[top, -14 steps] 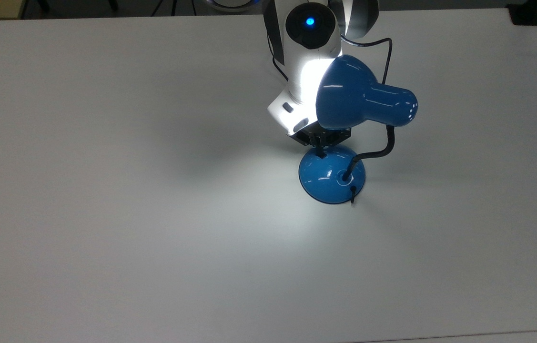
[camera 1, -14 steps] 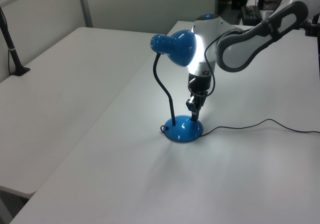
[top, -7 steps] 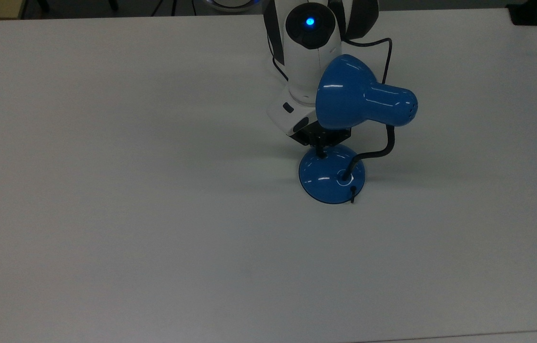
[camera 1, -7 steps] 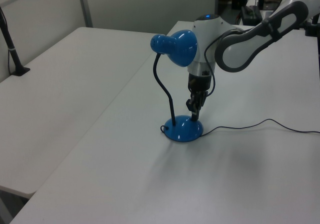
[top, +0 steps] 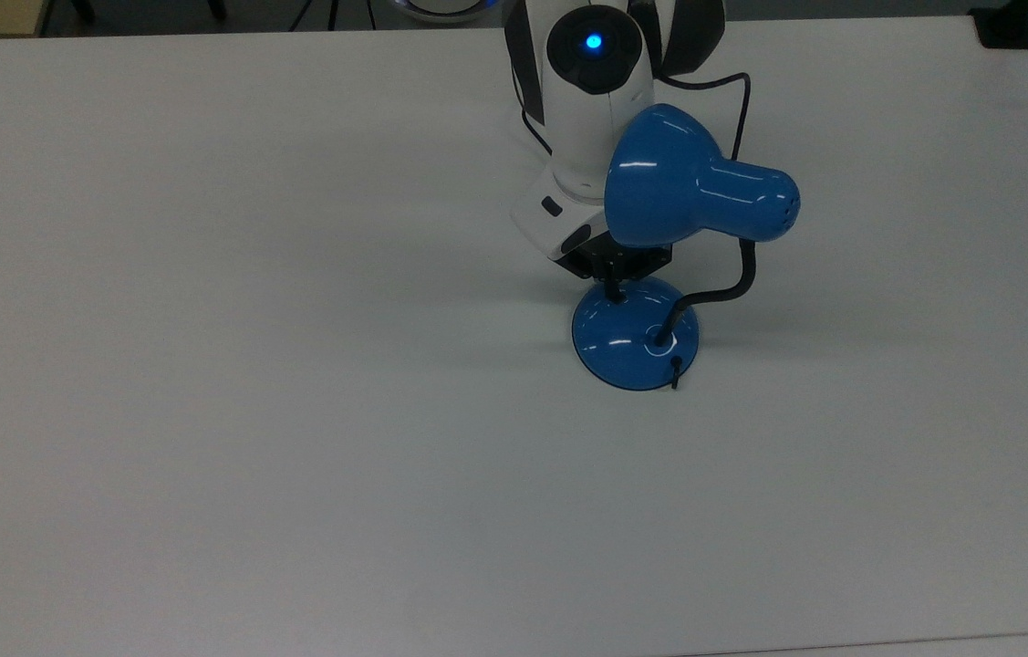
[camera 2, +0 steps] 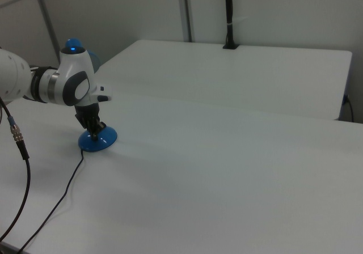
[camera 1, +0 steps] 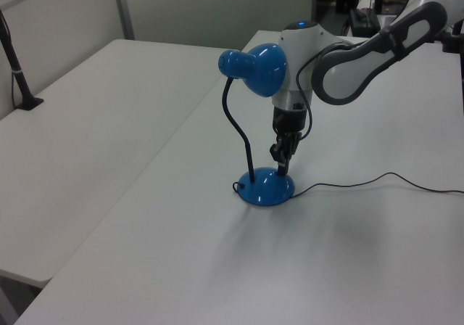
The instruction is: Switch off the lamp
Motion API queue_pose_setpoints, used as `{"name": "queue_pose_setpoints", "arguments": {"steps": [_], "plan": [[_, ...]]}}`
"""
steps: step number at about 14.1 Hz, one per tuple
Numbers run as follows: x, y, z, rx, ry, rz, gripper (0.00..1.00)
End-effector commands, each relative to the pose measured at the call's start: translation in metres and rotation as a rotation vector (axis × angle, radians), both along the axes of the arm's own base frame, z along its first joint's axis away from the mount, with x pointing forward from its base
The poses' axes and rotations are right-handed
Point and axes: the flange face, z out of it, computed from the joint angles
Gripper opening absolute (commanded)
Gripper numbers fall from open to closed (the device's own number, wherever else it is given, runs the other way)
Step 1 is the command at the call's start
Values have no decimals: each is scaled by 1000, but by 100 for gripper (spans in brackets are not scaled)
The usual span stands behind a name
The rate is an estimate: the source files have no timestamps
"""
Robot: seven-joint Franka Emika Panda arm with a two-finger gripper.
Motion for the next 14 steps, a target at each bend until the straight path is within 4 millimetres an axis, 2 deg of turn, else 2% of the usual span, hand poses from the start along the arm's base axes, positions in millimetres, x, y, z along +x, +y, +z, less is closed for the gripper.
{"name": "queue_pose_setpoints", "arguments": {"steps": [1, 7, 14], "plan": [[-10, 0, -34, -10, 54, -9, 0], [-20, -4, -47, -20, 85, -9, 0], [-26, -8, -48, -45, 140, 4, 0]]}}
